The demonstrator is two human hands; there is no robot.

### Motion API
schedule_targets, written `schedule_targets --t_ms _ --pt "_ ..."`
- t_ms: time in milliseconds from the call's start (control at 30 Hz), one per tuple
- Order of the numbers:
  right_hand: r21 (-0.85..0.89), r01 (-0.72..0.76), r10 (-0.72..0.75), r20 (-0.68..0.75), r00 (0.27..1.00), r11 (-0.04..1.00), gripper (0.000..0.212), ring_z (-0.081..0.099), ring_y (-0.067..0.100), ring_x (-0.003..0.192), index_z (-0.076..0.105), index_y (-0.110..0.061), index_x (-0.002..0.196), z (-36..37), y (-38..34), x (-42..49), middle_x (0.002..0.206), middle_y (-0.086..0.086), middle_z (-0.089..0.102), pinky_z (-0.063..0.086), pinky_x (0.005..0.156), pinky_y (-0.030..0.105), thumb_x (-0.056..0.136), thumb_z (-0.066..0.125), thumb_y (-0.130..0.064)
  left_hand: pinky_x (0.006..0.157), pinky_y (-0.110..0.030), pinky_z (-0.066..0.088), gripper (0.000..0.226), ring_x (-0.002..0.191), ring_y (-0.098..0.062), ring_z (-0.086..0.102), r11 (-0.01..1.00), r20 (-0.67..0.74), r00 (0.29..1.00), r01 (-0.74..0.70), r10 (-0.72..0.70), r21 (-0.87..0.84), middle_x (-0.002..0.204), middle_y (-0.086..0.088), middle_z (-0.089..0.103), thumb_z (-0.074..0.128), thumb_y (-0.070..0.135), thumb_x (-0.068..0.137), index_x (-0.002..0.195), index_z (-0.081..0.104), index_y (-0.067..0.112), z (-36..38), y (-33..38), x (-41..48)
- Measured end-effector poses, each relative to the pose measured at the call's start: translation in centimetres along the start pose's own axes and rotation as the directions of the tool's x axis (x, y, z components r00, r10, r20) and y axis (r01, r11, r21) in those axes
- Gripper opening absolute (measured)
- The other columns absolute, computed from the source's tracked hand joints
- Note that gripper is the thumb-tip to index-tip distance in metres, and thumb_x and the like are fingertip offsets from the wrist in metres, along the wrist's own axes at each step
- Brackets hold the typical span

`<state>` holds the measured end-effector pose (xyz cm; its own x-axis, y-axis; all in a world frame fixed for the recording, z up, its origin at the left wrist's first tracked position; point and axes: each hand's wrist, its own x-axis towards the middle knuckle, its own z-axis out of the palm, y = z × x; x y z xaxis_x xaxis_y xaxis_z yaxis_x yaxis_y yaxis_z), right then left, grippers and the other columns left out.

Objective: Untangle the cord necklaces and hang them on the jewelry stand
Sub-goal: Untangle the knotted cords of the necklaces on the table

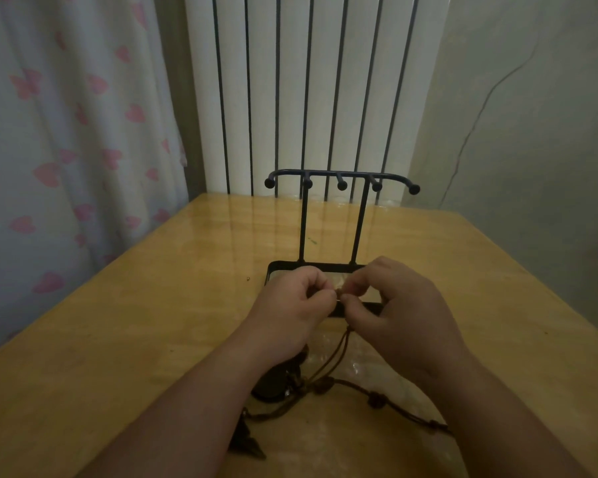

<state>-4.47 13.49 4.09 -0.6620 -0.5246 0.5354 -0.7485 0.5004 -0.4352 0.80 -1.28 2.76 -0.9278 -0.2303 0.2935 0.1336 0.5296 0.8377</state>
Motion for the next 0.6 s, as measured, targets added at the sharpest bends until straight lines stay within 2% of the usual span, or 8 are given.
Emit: schedule_targets --t_ms 67,200,400,600 --pt "-0.105 0.038 -0.036 0.018 0.999 0.994 0.017 0.049 -0.002 0.08 0.065 -0.035 0.086 -0.01 0.04 0.04 0.081 -0.023 0.051 0.039 0.064 0.014 0.079 0.052 -0.043 0.055 -0.02 0.035 0.019 0.057 -0.001 0.044 0.999 0.01 1.0 -0.005 0.005 0.039 0.066 0.01 0.052 0.055 0.023 0.092 0.074 0.056 0.03 0.11 -0.11 -0.01" --pt "-0.261 0.108 -0.099 0.048 0.994 0.959 0.011 0.046 0.004 0.077 0.068 -0.031 0.088 0.03 -0.11 0.25 0.081 -0.018 0.052 0.037 0.062 0.014 0.084 0.059 -0.037 0.055 -0.02 0.034 0.021 0.058 -0.001 0.044 0.993 0.048 0.999 -0.024 0.019 0.116 0.067 0.01 0.051 0.053 0.024 0.093 0.072 0.053 0.03 0.28 -0.3 0.02" --pt "-0.271 0.123 -0.099 0.1 0.99 0.955 0.014 0.048 0.006 0.082 0.066 -0.03 0.089 -0.02 -0.27 0.38 0.085 -0.014 0.055 0.046 0.071 0.024 0.087 0.055 -0.038 0.055 -0.021 0.032 0.018 0.061 -0.004 0.043 0.989 0.114 0.993 -0.022 0.005 0.145 0.071 0.009 0.05 0.049 0.023 0.095 0.077 0.052 0.028 0.11 -0.42 -0.02" --pt "-0.29 0.173 -0.136 0.143 0.98 0.941 0.01 0.046 0.01 0.07 0.06 -0.023 0.077 0.19 -0.51 0.41 0.074 -0.009 0.051 0.044 0.061 0.026 0.081 0.056 -0.03 0.054 -0.019 0.032 0.021 0.058 -0.001 0.042 0.989 0.146 0.989 -0.02 -0.001 0.146 0.069 0.009 0.05 0.048 0.023 0.097 0.077 0.052 0.03 0.05 -0.51 -0.04"
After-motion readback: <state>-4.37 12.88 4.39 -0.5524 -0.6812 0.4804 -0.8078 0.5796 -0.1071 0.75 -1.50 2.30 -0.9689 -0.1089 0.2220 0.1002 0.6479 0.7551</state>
